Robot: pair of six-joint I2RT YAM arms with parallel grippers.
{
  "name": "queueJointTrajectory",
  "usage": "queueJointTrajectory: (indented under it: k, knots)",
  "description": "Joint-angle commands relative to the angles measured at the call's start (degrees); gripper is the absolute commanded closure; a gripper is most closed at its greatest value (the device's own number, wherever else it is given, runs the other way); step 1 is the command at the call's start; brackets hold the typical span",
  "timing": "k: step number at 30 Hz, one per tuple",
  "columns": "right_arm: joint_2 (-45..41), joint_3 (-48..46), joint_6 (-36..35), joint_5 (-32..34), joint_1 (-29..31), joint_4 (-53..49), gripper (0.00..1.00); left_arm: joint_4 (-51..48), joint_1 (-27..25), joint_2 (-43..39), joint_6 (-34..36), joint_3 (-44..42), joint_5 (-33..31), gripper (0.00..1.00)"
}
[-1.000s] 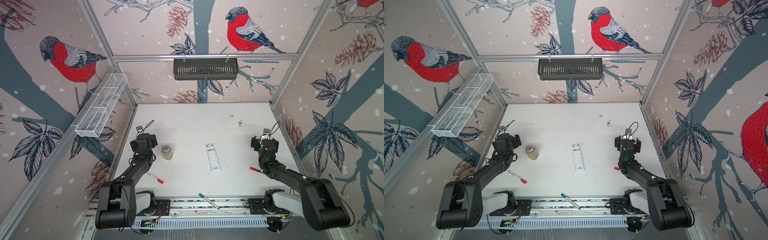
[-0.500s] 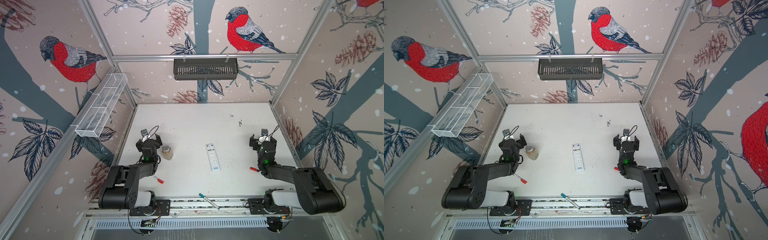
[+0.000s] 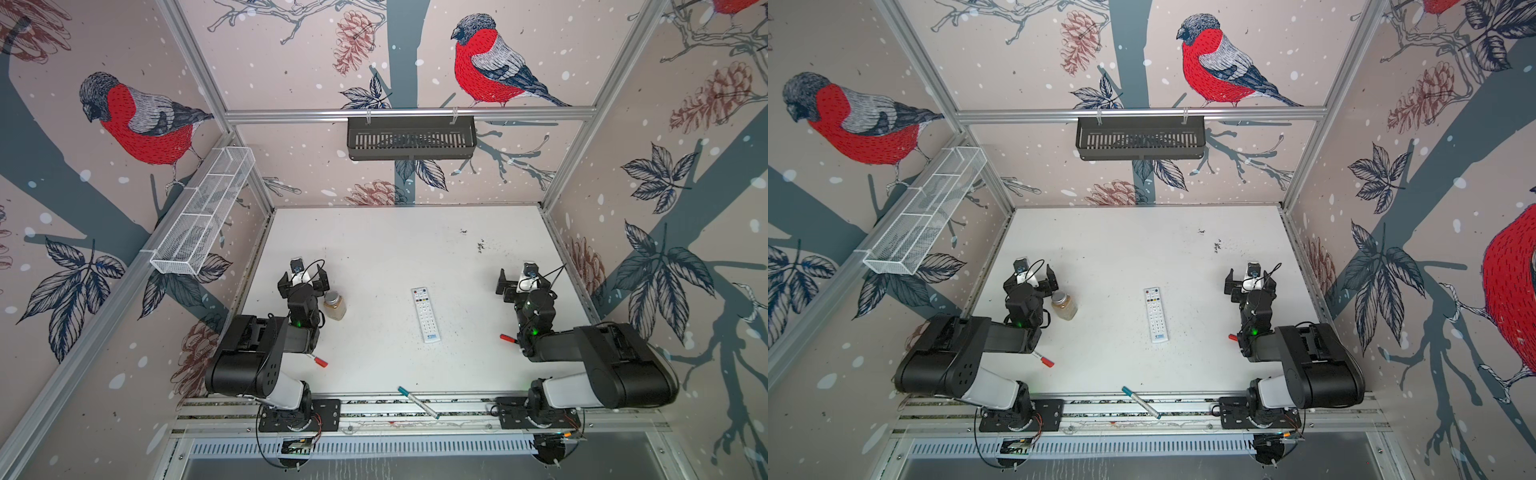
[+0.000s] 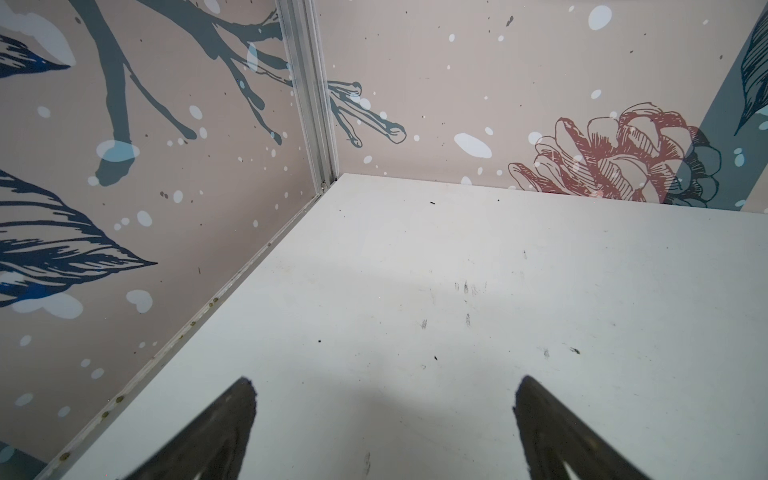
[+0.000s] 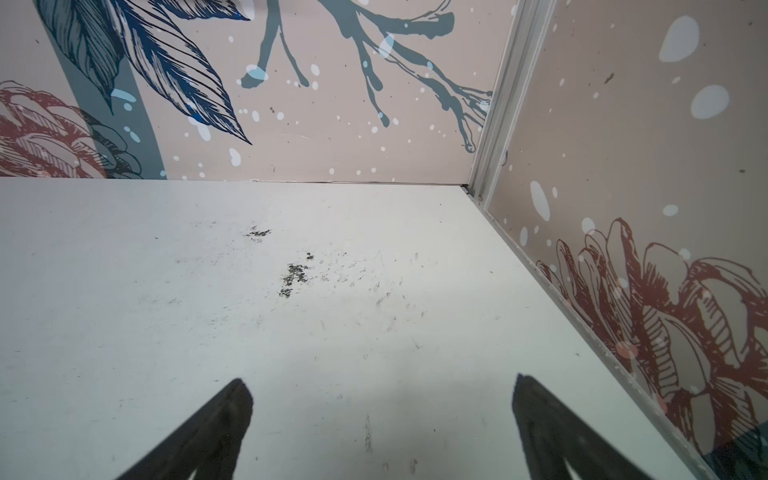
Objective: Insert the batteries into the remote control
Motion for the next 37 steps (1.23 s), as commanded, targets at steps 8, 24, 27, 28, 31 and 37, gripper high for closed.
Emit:
queueJointTrajectory:
  k: [8,24,27,28,31,37]
  knots:
    - [3.43,4.49,4.94,-0.17,-2.67,-1.29,0.00,8.37,-0.09,2.78,0.31,-1.47,1.44,0.03]
    - [3.37,4.71,5.14,-1.01,-3.17,-1.95,0.01,9.97,-0.19,3.02,0.58,-1.92,1.11,0.01]
    - [3.40,4.72,5.10,-1.06,-3.12,-1.92,0.00,10.01,-0.24,3.02,0.59,-1.92,1.09,0.02]
    - [3.33,4.74,5.08,-1.08,-3.14,-1.91,0.01,9.99,-0.25,3.02,0.58,-1.92,1.11,0.01]
    - [3.39,4.76,5.14,-1.04,-3.12,-1.88,0.01,10.01,-0.24,3.00,0.58,-1.91,1.10,0.02]
    - [3.26,4.62,5.14,-1.00,-3.12,-1.89,0.00,10.01,-0.19,3.02,0.57,-1.99,1.10,0.02]
